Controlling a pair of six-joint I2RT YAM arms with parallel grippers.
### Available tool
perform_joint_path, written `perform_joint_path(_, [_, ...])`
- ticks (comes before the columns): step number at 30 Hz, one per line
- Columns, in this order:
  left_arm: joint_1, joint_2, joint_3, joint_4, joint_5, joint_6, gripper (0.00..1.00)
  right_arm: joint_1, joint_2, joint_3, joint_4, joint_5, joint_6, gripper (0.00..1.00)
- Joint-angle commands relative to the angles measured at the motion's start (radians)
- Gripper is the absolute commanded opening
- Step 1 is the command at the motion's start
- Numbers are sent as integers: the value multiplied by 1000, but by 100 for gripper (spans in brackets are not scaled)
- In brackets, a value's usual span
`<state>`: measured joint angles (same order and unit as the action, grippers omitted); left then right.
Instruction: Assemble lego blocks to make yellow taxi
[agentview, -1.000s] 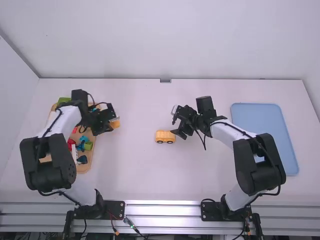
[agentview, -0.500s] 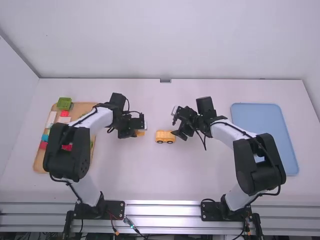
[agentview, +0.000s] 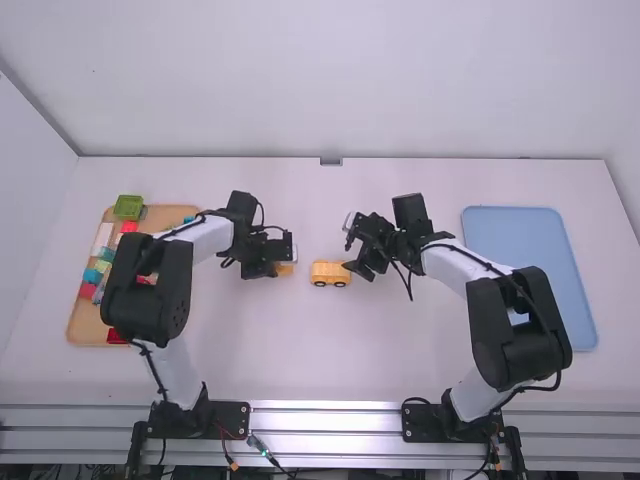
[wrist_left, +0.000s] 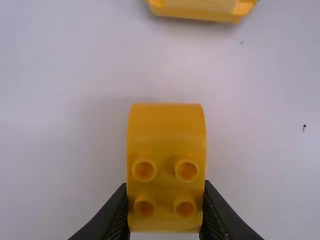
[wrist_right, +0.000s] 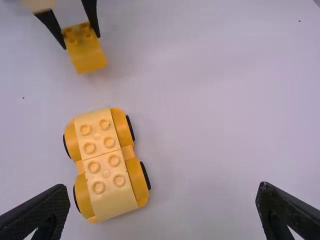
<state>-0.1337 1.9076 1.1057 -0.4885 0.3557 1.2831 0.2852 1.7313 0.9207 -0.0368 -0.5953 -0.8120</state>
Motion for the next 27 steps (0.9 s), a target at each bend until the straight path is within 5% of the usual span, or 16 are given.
perform_joint_path(1, [-26,27,-9,-8,-18,-14,2,-4,-24,10,-1,-9,4,99])
perform_joint_path(12, [-44,27,-9,-5,-33,-8,2,-4,-24,10,-7,-9,4,99])
perform_joint_path(15, [-44,27,-10,-1,-32,-7,13,-4,-24,10,-13,-9,4,99])
perform_joint_path(17, [-44,27,-11,-8,-33,-7,39,-4,-24,10,-17,-9,1,99])
perform_joint_path(19, [-44,27,-11,-11,-32,-8,47,-4,-24,10,-17,-9,2,99])
perform_joint_path(21, [-44,27,-11,-11,-32,-8,65,-6,-24,10,-16,-9,4,99])
perform_joint_path(23, [-44,27,-11,-9,-33,-8,99,-3,-24,10,-16,-9,0,99])
perform_joint_path(27, [-44,27,-11,19,-33,-12,99,-9,-24,10,-16,-9,0,99])
